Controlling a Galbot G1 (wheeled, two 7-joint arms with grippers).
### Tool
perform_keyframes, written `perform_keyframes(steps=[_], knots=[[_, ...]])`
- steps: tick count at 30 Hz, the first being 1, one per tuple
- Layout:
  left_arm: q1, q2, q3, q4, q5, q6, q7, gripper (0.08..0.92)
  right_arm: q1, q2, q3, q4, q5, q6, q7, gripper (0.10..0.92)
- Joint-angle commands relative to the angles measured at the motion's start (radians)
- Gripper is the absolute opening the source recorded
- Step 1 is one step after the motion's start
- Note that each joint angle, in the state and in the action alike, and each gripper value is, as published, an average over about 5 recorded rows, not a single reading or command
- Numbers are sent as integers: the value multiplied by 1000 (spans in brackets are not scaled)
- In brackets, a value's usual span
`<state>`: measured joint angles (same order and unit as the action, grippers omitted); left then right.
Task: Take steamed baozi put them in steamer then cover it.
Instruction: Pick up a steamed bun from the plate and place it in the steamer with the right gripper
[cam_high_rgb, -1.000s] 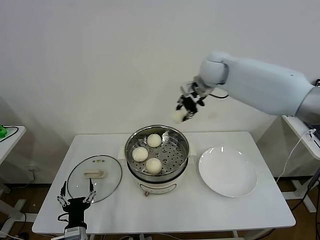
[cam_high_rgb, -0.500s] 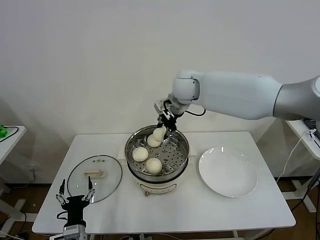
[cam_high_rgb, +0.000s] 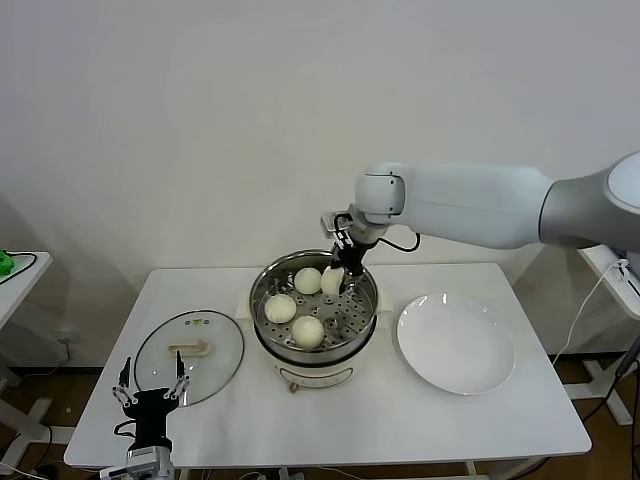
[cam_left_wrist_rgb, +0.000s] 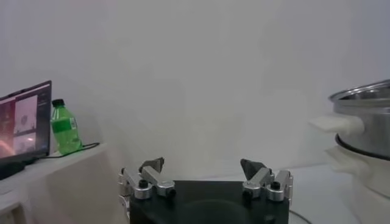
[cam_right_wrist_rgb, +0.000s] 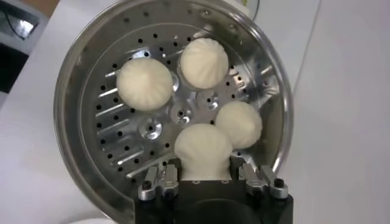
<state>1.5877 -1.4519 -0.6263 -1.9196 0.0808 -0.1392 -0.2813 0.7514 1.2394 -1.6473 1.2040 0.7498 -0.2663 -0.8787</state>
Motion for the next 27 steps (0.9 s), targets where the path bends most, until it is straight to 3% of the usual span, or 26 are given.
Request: perform_keyframes(steps=[1,27], knots=[[-3,3,-2,5,-5,-1,1,823,-25,-9,-24,-17,46,-20,-1,493],[-7,3,-4,21,-13,-8,4,823,-70,22,-8,-69,-40,-8,-33,493]])
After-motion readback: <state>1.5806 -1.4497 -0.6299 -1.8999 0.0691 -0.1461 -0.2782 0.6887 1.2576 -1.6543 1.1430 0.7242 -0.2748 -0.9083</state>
